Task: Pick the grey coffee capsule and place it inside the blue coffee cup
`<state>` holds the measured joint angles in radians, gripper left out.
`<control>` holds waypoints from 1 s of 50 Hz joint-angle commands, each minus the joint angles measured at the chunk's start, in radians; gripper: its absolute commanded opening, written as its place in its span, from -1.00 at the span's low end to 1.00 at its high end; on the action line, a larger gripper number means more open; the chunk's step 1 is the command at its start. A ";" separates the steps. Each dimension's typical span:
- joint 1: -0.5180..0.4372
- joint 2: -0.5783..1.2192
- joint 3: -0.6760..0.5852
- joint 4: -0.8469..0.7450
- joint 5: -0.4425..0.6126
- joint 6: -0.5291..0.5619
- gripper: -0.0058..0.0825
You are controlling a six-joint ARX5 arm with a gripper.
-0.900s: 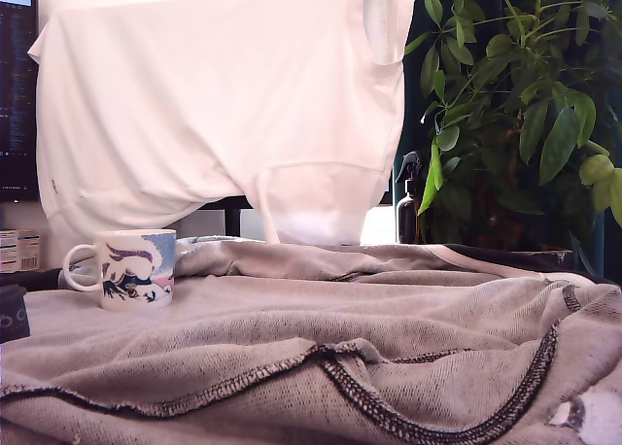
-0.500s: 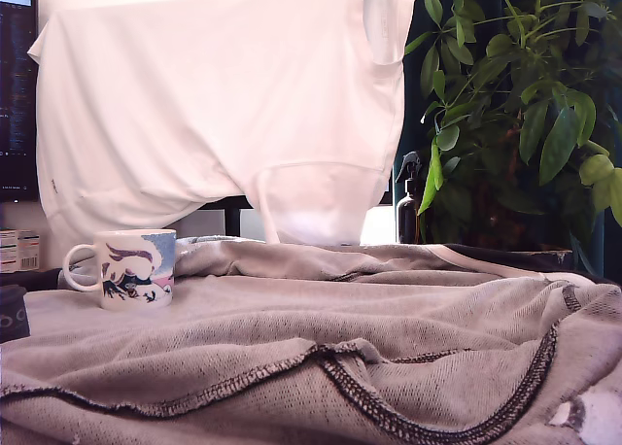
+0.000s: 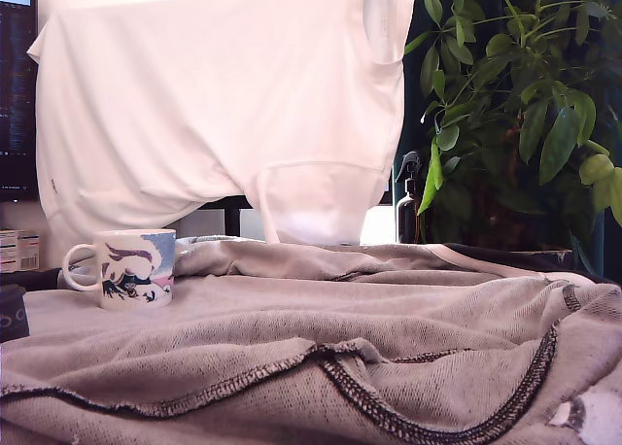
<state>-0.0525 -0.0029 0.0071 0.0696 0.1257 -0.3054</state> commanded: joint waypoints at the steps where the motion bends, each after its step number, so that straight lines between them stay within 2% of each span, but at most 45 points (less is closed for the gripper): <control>1: -0.013 0.006 -0.026 -0.029 0.002 -0.003 0.84; 8: -0.043 0.047 -0.028 -0.078 0.005 -0.003 0.84; 24: -0.076 0.220 -0.028 -0.061 0.005 0.000 0.84; 38: -0.085 0.404 -0.028 0.047 0.017 0.046 0.84; 50: -0.111 0.602 -0.028 0.206 0.024 0.094 0.84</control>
<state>-0.1577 0.5621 0.0071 0.2371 0.1486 -0.2291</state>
